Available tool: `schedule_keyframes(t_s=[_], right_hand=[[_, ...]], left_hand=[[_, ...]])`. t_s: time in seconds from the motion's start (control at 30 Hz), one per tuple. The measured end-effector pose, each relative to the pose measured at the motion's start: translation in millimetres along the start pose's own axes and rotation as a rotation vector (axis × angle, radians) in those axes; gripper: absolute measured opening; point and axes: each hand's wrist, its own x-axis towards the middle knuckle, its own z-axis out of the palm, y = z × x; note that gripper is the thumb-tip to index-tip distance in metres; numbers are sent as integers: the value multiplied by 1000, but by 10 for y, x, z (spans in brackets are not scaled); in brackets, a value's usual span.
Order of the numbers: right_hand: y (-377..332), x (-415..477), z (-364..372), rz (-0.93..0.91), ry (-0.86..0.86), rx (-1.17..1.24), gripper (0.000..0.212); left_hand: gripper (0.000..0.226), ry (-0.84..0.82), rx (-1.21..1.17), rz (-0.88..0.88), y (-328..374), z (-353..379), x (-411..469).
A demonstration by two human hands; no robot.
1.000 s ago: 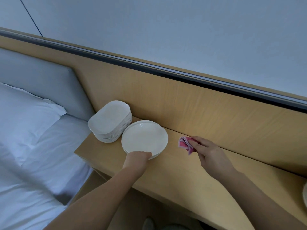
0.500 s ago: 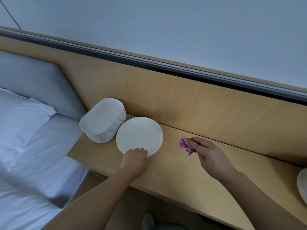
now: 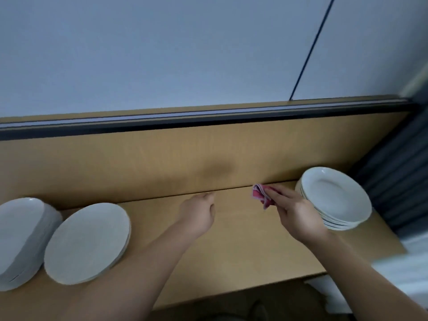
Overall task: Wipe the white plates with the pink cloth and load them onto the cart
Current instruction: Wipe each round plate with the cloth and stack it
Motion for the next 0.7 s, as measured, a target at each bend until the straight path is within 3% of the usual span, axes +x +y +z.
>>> schedule_keyframes(t_s=[0.17, 0.3, 0.43, 0.57, 0.7], right_hand=[[556, -440, -535, 148, 59, -118, 31], [1004, -738, -799, 243, 86, -173, 37], [1443, -939, -985, 262, 81, -166, 36], [1790, -1042, -1119, 274, 27, -169, 40], [2038, -1034, -1188, 233, 9, -140, 38]], left_hand=[[37, 2, -55, 137, 899, 208, 449], [43, -15, -118, 191, 1508, 431, 738], [47, -82, -175, 124, 2024, 660, 1027], [32, -136, -184, 45, 2410, 846, 1271], [32, -208, -133, -81, 2641, 966, 1466]])
